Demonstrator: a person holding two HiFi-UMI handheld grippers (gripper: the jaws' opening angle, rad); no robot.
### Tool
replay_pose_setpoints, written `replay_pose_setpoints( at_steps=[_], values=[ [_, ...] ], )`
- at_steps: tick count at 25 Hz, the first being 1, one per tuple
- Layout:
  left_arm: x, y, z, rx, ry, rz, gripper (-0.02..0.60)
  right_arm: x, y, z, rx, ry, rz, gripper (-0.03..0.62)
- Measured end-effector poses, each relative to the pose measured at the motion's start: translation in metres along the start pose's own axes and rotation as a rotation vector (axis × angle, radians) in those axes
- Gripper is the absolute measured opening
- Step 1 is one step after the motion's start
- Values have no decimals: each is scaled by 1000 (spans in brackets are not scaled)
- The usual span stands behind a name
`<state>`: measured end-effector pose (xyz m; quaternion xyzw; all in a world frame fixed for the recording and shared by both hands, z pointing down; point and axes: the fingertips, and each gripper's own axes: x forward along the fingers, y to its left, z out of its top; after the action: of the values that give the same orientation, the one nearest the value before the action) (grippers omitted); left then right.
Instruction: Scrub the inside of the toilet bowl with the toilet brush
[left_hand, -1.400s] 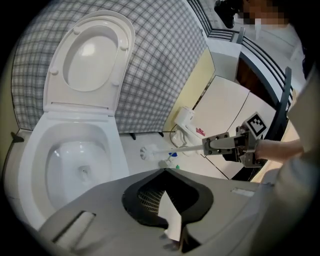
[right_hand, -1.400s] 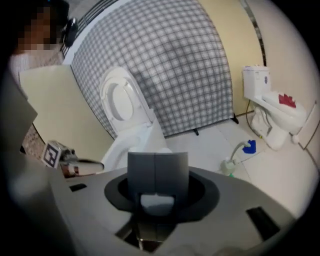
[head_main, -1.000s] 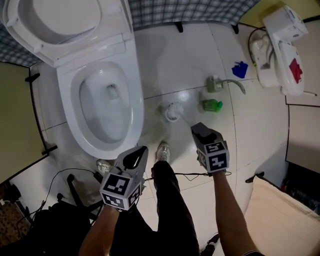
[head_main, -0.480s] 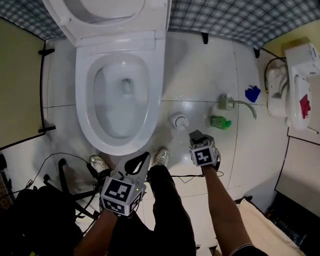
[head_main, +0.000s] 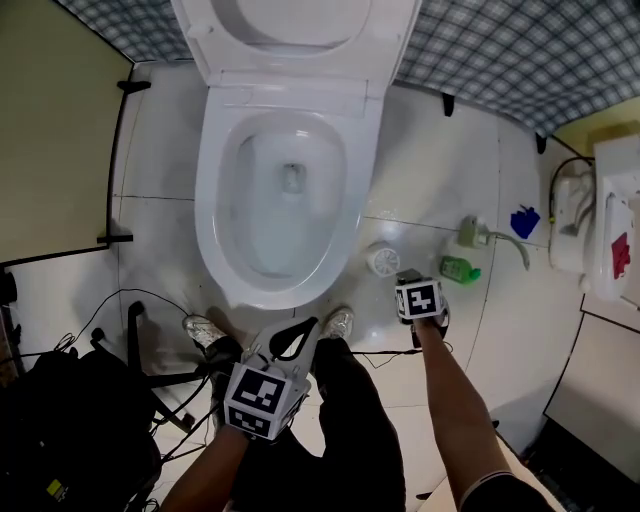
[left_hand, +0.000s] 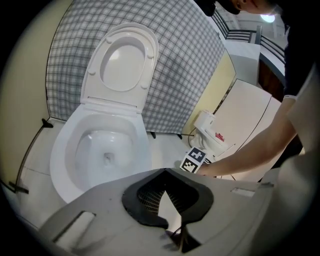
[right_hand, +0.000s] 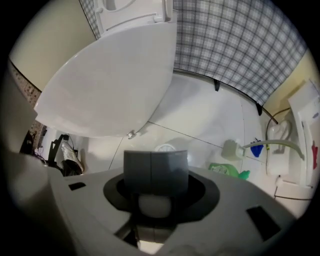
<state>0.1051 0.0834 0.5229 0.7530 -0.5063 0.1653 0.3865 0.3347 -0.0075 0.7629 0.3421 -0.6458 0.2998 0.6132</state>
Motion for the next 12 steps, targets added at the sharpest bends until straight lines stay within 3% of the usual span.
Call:
replay_pose_setpoints(
  at_steps=[3,5,12],
  values=[
    [-7,7,2,-6,-3,12,8,1,-1,2,20,-3,-21,193],
    [-10,9,3,-5,-3,14,8,-1,3,1,52,-10,-6,319],
    [-18,17,10,38,39,10,8,-57,1,16,64,-106,-26,322]
  ],
)
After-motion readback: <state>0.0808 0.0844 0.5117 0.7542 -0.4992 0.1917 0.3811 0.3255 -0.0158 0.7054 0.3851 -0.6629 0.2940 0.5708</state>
